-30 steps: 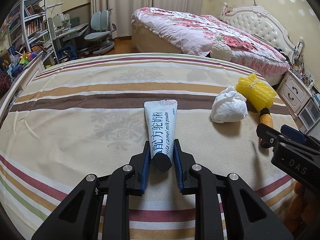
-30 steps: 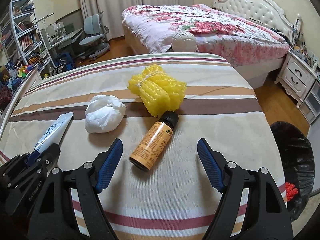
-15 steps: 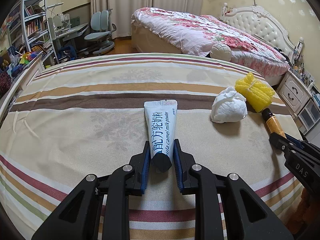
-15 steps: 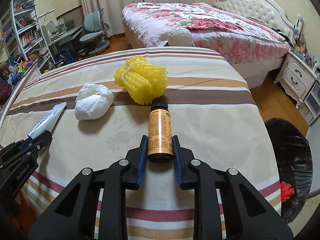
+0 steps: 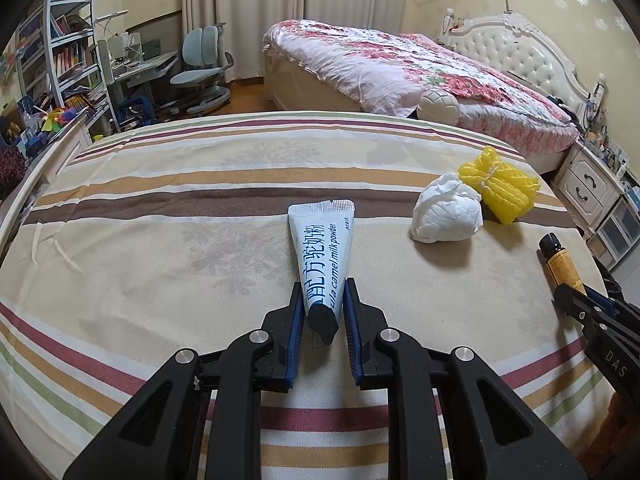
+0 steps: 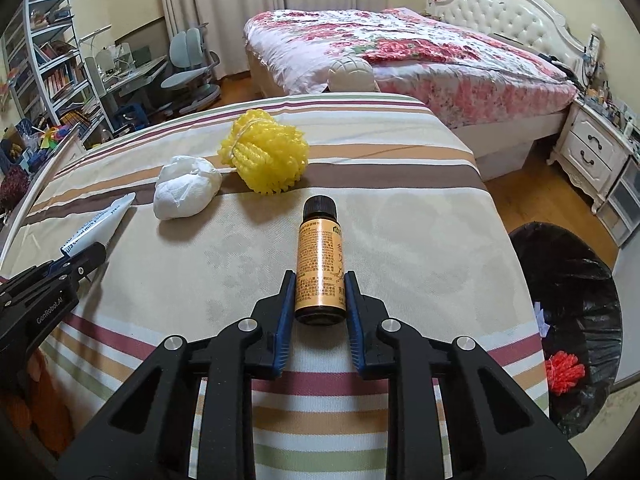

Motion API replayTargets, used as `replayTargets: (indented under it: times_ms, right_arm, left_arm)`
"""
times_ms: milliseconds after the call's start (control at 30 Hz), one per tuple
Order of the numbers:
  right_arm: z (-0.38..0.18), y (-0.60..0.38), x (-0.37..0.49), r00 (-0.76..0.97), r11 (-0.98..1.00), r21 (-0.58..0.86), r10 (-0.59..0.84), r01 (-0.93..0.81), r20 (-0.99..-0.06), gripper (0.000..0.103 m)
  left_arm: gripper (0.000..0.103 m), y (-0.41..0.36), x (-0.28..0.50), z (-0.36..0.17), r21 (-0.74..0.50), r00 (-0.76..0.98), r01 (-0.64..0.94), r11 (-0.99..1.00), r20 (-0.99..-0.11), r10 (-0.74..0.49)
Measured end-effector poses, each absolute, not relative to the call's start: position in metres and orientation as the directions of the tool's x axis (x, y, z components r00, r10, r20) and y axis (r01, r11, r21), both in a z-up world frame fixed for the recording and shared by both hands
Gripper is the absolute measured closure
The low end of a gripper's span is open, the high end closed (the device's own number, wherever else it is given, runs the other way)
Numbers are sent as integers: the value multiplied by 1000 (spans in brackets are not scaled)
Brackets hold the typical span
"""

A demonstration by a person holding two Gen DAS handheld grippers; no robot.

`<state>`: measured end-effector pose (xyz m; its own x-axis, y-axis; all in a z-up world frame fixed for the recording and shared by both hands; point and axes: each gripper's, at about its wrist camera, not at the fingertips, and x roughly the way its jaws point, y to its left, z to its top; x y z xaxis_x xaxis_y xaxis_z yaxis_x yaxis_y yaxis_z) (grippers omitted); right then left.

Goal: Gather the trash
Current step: 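Carry the white tube and amber bottle over the bin and open both tools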

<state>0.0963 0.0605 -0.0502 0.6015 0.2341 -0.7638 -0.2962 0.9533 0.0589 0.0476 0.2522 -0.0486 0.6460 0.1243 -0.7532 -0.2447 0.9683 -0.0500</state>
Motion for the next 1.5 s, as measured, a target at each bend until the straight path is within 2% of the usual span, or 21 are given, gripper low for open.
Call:
replayTargets:
  times_ms: [900,1500]
  right_arm:
    - [-36,-23,64,674,975,79,203,-210,-711,80]
    - [-37,-139,76,733,997,76,59,-10,-677,80]
  left_arm:
    - [84,146,30,-26,-43,703,-82,996,-710,28]
    - [84,24,60,-22,-5,715,115,993,-694,-86]
